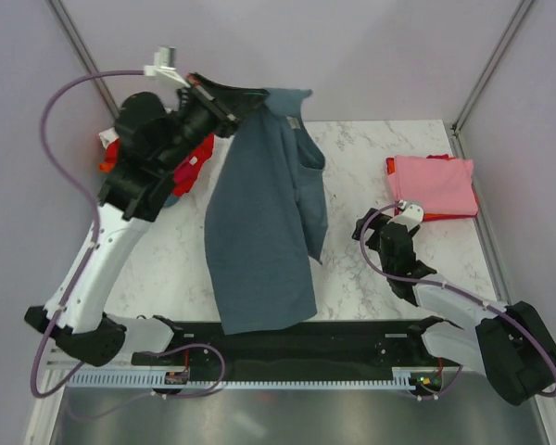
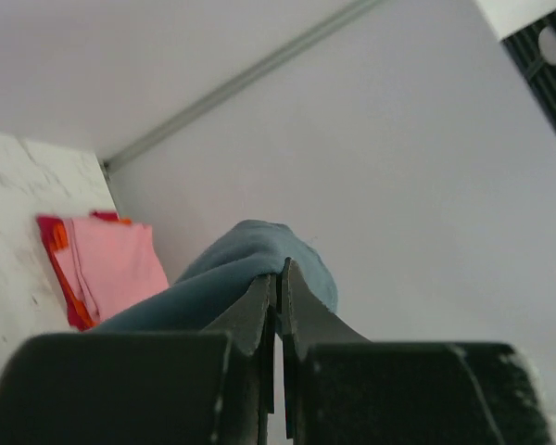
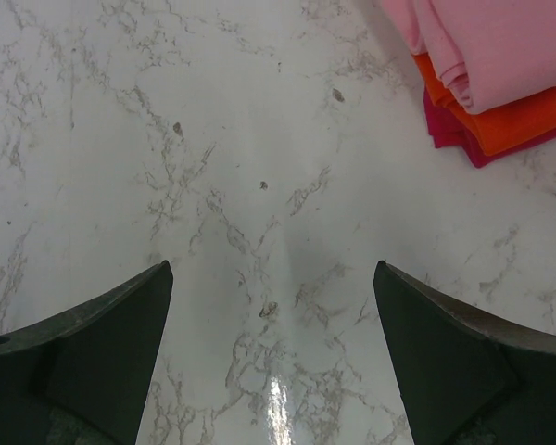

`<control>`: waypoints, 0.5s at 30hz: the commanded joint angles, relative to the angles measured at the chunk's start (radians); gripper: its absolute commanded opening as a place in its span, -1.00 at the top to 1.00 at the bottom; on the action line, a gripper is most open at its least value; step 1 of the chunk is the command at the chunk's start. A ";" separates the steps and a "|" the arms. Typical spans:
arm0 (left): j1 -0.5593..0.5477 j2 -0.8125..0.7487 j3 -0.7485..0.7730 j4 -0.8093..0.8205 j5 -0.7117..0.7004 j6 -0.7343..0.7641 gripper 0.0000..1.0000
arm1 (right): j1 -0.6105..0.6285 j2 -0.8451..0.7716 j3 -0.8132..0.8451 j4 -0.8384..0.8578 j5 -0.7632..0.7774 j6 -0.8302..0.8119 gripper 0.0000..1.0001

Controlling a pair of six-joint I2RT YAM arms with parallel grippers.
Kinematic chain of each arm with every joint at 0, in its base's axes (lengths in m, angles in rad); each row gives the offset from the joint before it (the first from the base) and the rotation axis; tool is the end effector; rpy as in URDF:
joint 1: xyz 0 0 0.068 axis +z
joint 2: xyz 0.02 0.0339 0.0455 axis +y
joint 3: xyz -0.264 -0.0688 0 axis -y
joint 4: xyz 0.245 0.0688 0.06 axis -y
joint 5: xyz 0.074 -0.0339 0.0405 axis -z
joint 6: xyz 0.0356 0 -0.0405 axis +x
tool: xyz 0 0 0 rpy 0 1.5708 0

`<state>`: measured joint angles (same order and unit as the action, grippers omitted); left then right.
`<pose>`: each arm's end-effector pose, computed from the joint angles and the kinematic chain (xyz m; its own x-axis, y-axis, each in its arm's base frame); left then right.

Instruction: Fold and stack the t-shirts

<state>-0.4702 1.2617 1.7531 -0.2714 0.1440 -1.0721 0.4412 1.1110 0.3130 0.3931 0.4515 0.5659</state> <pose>0.2063 -0.1106 0.5573 -0.4104 -0.7664 -0.4943 0.4450 0.3048 -0.8421 0.2004 0.0775 0.1748 -0.3123 0.3861 -0.8680 0.1728 0.9215 0.3477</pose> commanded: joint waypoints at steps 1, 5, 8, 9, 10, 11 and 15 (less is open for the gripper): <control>-0.140 0.090 -0.003 0.124 0.054 -0.060 0.95 | 0.004 -0.045 0.008 0.001 0.062 0.011 -0.96; -0.205 0.159 0.098 0.121 0.057 -0.014 0.95 | 0.002 -0.065 -0.005 0.006 0.081 0.009 -0.96; -0.200 0.139 0.076 0.124 0.043 -0.005 0.95 | 0.004 -0.066 -0.003 0.001 0.090 0.008 -0.96; -0.197 0.095 0.053 0.121 0.029 0.007 0.95 | 0.002 -0.066 -0.003 0.001 0.090 0.008 -0.96; -0.182 0.065 -0.022 0.115 -0.019 0.017 0.95 | 0.004 -0.066 0.000 0.000 0.089 0.008 -0.96; -0.168 0.033 -0.076 0.113 -0.050 0.014 0.95 | 0.002 -0.066 0.000 0.001 0.085 0.006 -0.96; -0.052 -0.209 -0.432 0.113 -0.220 -0.045 0.95 | 0.002 -0.065 -0.003 0.007 0.075 0.005 -0.96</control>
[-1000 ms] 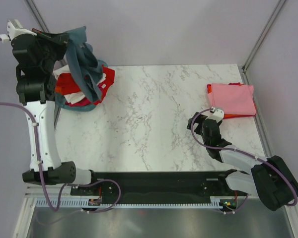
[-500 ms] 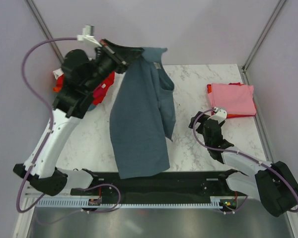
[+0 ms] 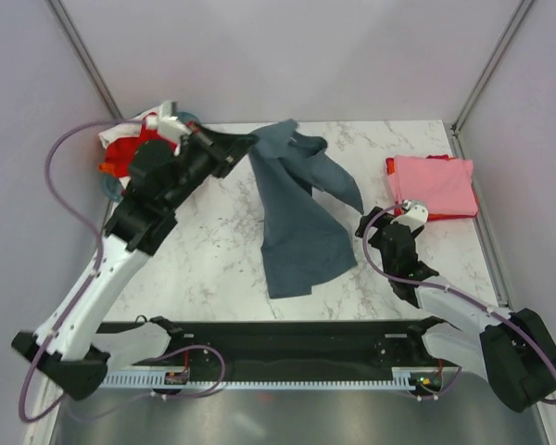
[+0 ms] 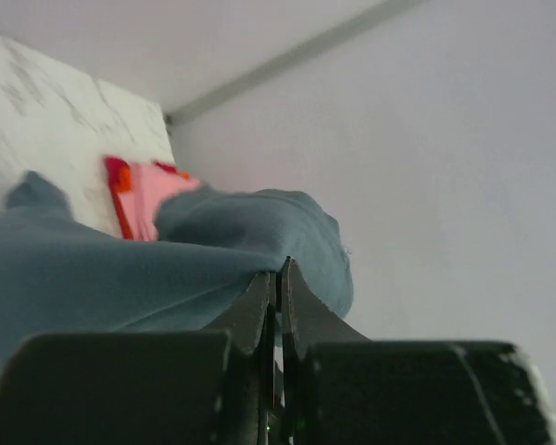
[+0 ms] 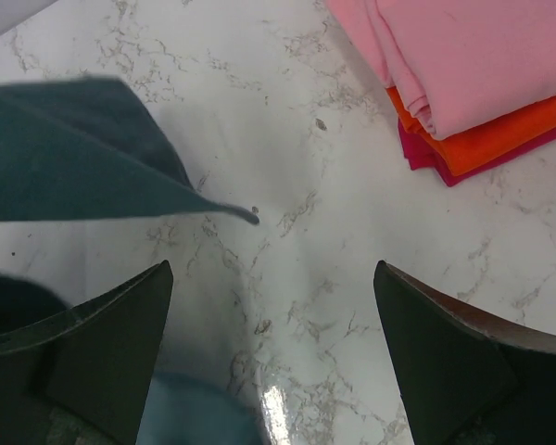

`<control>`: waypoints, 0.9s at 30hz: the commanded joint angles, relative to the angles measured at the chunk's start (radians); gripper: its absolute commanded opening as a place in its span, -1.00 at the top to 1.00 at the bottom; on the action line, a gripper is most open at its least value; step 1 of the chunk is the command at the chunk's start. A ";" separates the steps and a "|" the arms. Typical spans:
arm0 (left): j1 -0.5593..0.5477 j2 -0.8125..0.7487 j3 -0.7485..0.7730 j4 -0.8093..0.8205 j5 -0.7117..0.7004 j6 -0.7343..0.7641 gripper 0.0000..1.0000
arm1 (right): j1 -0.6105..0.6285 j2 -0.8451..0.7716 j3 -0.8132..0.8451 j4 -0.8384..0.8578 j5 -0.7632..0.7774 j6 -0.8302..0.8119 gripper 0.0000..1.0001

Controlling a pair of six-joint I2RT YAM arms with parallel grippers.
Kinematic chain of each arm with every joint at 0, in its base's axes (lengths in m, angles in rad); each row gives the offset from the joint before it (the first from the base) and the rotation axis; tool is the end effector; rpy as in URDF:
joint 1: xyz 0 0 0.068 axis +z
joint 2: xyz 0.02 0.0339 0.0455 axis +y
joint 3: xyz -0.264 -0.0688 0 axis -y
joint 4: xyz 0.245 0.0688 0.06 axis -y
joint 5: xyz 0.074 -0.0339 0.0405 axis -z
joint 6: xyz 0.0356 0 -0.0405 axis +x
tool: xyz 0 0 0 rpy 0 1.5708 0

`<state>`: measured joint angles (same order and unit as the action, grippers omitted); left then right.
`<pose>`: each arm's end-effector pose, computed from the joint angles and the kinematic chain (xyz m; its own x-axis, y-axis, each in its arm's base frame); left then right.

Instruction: Fold and stack the t-shirts

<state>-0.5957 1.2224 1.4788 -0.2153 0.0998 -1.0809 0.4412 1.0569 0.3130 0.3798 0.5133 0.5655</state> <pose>0.2140 -0.1494 0.4863 -0.5493 -0.6883 -0.4737 0.3315 0.3409 -0.8797 0.1967 0.0736 0.1843 -0.2489 0.3987 -0.8827 0.2088 0.9120 0.3531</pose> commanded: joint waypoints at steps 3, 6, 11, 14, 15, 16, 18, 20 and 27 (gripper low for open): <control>0.145 -0.390 -0.467 0.027 -0.318 -0.068 0.95 | 0.002 0.000 -0.002 0.031 -0.009 0.004 -0.94; 0.174 -0.614 -0.717 -0.071 -0.487 -0.105 0.83 | 0.004 0.018 0.001 0.044 -0.028 0.002 -0.93; 0.175 -0.881 -0.926 -0.190 -0.633 -0.051 -0.39 | 0.002 0.064 0.012 0.060 -0.090 -0.004 -0.91; 0.175 -0.856 -0.916 -0.194 -0.634 0.088 -0.68 | 0.004 0.100 0.021 0.085 -0.163 -0.029 -0.87; 0.175 -0.816 -0.881 -0.193 -0.612 0.123 -0.72 | 0.004 0.110 0.027 0.090 -0.180 -0.036 -0.82; 0.175 -0.770 -0.855 -0.193 -0.594 0.203 -0.76 | 0.004 0.124 0.043 0.090 -0.197 -0.041 -0.81; 0.175 -0.589 -0.763 -0.199 -0.502 0.283 -0.81 | 0.002 0.158 0.060 0.073 -0.228 -0.042 -0.78; 0.175 -0.450 -0.695 -0.205 -0.424 0.392 -0.79 | 0.002 0.187 0.083 0.071 -0.252 -0.050 -0.73; 0.148 -0.052 -0.502 -0.223 -0.198 0.533 -0.68 | 0.004 0.242 0.097 0.097 -0.372 -0.053 -0.42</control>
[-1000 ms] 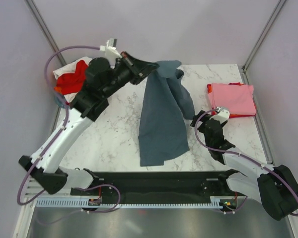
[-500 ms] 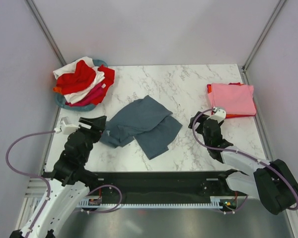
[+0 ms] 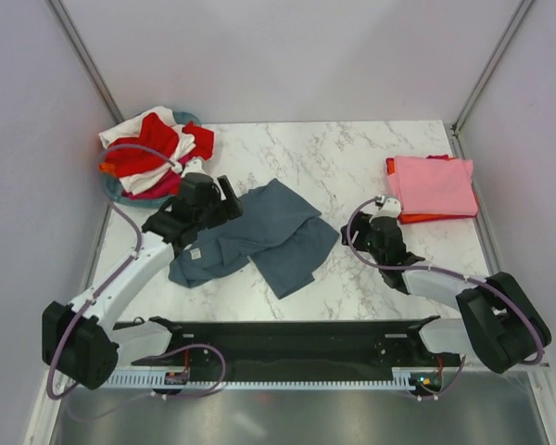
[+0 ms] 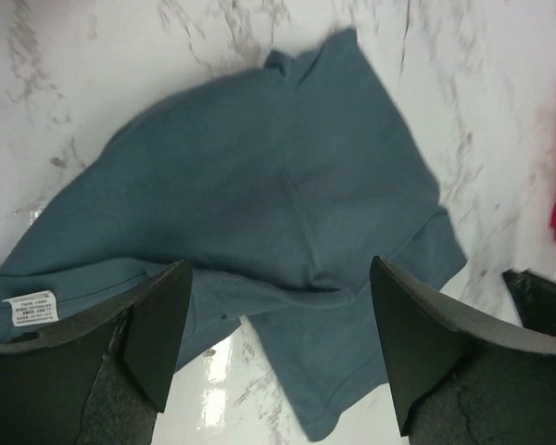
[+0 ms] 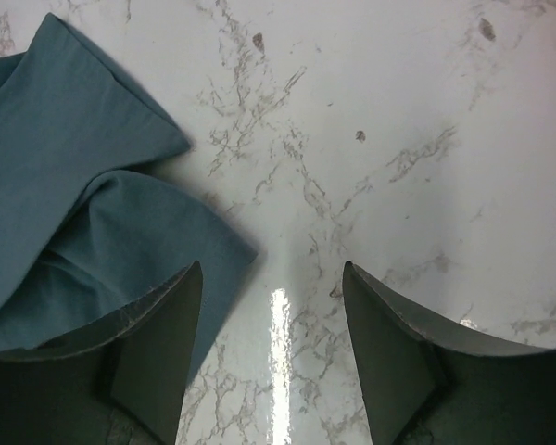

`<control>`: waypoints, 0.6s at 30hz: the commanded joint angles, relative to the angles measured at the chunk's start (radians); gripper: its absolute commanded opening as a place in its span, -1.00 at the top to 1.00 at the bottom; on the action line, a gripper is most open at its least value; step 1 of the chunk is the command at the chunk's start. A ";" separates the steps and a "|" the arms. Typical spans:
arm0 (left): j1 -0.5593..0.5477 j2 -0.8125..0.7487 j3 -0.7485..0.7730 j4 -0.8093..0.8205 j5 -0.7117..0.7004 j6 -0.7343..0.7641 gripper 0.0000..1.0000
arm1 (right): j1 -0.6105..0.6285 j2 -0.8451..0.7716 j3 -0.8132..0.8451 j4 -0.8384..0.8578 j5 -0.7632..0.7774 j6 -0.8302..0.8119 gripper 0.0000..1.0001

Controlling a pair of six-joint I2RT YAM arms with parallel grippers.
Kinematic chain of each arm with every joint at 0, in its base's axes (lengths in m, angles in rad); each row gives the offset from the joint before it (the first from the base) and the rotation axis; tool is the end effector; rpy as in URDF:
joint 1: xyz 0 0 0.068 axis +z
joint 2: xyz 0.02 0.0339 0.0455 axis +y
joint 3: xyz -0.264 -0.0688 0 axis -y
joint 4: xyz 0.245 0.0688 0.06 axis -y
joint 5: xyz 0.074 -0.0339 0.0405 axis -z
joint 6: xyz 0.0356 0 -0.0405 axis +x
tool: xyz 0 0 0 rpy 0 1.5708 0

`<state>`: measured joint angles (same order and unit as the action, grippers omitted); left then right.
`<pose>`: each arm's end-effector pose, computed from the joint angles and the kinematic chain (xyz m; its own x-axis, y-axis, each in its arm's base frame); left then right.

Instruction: Fold and stack the t-shirts

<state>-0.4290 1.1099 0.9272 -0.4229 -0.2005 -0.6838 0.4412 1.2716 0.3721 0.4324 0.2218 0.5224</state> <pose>0.2248 -0.0950 0.3025 -0.5647 -0.4225 -0.7089 -0.1265 0.8932 -0.4315 0.2191 0.0948 0.1623 -0.4721 0.3153 -0.8232 -0.0039 0.9331 0.3597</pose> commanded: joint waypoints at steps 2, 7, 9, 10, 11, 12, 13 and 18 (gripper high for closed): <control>-0.053 0.116 0.064 -0.014 0.098 0.165 -0.69 | 0.004 0.076 0.060 0.048 -0.105 -0.013 -0.37; -0.126 0.168 0.088 -0.016 0.099 0.240 -0.72 | 0.002 0.201 0.157 -0.006 -0.136 -0.007 -0.13; -0.149 0.171 0.082 0.007 0.118 0.271 -0.72 | 0.002 0.247 0.177 -0.020 -0.156 -0.001 -0.09; -0.183 0.171 0.076 0.024 0.119 0.303 -0.72 | 0.004 0.258 0.185 -0.018 -0.163 -0.001 -0.09; -0.200 0.171 0.070 0.038 0.115 0.312 -0.72 | 0.004 0.274 0.188 -0.015 -0.174 0.004 -0.09; -0.217 0.176 0.059 0.059 0.099 0.319 -0.72 | 0.004 0.285 0.191 -0.015 -0.176 0.007 -0.07; -0.243 0.182 0.053 0.073 0.098 0.334 -0.72 | 0.002 0.301 0.200 -0.017 -0.180 0.007 -0.04; -0.283 0.261 0.064 0.082 0.061 0.351 -0.68 | 0.004 0.336 0.220 -0.035 -0.203 0.007 0.15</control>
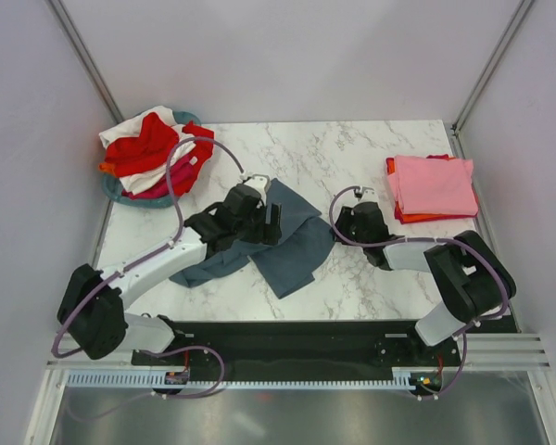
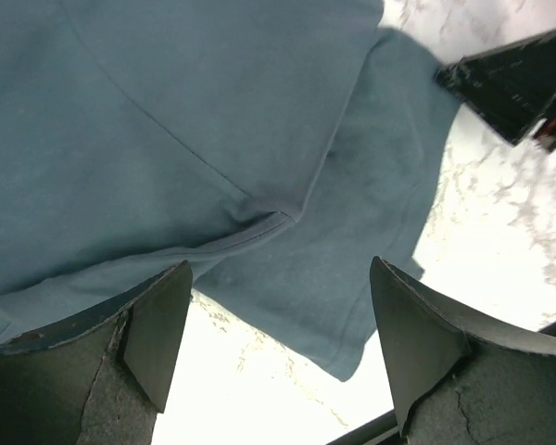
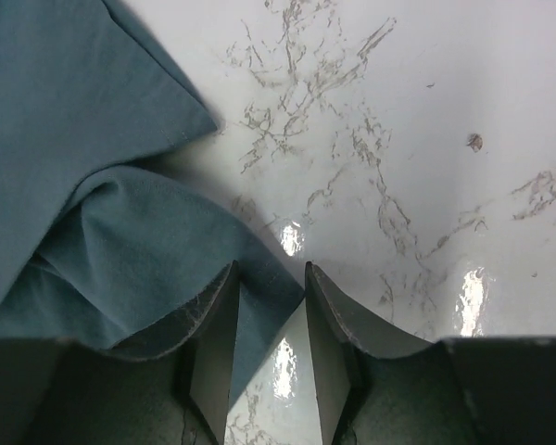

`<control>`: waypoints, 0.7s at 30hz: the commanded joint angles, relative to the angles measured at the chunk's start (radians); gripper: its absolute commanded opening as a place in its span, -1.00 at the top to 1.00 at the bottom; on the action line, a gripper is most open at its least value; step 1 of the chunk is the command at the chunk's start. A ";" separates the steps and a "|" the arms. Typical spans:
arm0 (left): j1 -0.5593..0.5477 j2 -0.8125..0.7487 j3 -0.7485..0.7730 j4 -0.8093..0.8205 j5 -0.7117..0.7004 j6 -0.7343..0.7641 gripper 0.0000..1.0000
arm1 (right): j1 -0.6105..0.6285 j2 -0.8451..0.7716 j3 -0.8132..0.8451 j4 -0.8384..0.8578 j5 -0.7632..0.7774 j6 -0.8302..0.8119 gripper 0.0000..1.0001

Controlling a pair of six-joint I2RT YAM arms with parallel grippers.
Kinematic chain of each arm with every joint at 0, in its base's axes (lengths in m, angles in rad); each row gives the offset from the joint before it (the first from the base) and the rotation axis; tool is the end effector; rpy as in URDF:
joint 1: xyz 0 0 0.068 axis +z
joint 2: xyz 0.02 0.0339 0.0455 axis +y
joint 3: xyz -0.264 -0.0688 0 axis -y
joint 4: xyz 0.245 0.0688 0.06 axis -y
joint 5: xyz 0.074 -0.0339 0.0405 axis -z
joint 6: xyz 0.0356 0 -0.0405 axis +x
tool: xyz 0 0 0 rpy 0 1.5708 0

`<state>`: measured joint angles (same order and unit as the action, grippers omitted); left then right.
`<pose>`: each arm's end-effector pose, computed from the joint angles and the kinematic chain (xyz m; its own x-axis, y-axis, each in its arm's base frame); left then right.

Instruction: Fold and stack the t-shirts

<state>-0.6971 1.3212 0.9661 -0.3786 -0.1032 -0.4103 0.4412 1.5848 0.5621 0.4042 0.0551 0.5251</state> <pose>0.2221 -0.1812 0.2671 -0.7021 0.0704 -0.7086 0.3270 0.9159 -0.2330 0.2647 0.1228 0.1361 -0.6471 0.2480 -0.7210 -0.0710 0.9219 0.3808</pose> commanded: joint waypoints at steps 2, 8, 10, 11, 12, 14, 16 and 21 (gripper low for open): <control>-0.028 0.088 0.031 0.037 -0.041 0.091 -0.68 | 0.004 0.024 0.019 0.007 -0.047 0.009 0.17; -0.047 0.193 0.060 0.041 -0.089 0.116 -0.63 | 0.004 -0.002 0.010 0.004 -0.012 0.013 0.84; -0.047 0.217 0.074 0.040 -0.102 0.122 -0.59 | 0.004 -0.026 -0.014 0.021 0.014 0.013 0.90; -0.047 0.234 0.077 0.049 -0.104 0.123 -0.58 | 0.002 -0.051 -0.024 0.025 0.020 0.015 0.90; -0.047 0.240 0.079 0.056 -0.101 0.126 -0.58 | 0.004 -0.061 -0.031 0.031 0.026 0.013 0.94; -0.048 0.260 0.077 0.081 -0.095 0.142 -0.58 | 0.002 -0.084 -0.047 0.035 0.048 0.015 0.97; -0.054 0.276 0.086 0.087 -0.092 0.160 -0.57 | 0.002 -0.104 -0.057 0.041 0.057 0.018 1.00; -0.065 0.340 0.128 0.093 -0.109 0.195 -0.48 | 0.004 -0.134 -0.090 0.076 0.060 0.030 1.00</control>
<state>-0.7517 1.6302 1.0367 -0.3321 -0.1829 -0.2916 0.4416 1.4815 0.4919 0.4213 0.0872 0.5446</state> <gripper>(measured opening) 0.758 0.043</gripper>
